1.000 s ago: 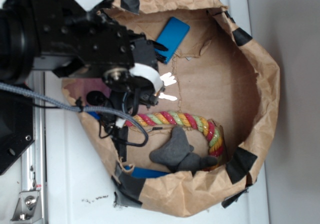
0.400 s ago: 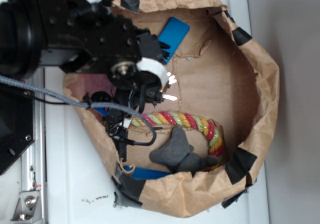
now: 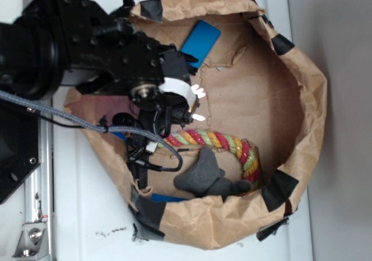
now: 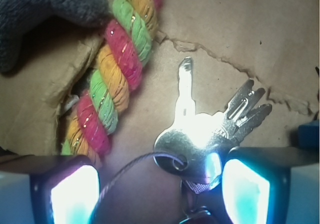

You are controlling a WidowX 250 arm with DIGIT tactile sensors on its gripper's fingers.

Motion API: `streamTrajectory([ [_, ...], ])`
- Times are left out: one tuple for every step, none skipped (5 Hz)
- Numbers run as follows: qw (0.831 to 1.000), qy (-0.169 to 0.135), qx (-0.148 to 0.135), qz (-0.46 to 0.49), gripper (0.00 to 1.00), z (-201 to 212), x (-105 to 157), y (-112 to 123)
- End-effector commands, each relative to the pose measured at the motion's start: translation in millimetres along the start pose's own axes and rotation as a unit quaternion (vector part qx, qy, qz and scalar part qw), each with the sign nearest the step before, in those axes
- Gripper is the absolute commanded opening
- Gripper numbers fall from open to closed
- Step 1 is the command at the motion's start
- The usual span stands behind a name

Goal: Grab the silver keys.

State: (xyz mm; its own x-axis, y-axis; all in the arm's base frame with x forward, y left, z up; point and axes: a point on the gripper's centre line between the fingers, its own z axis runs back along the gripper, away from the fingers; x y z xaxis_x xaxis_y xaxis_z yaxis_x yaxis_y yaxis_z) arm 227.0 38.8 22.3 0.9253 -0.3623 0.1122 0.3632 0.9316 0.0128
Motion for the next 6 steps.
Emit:
streamTrajectory([
  [1.000, -0.010, 0.001, -0.006, 1.00, 3.9, 5.3, 3.3],
  [1.000, -0.009, 0.001, -0.002, 0.00, 4.9, 4.5, 2.9],
  [1.000, -0.008, 0.000, -0.001, 0.00, 6.0, 6.5, 2.9],
  [1.000, -0.011, 0.001, -0.003, 0.00, 8.6, 6.8, 1.9],
  [1.000, -0.007, -0.001, -0.002, 0.00, 11.7, 7.8, 0.8],
  [1.000, -0.006, -0.004, 0.000, 0.00, 14.3, 8.7, 0.6],
])
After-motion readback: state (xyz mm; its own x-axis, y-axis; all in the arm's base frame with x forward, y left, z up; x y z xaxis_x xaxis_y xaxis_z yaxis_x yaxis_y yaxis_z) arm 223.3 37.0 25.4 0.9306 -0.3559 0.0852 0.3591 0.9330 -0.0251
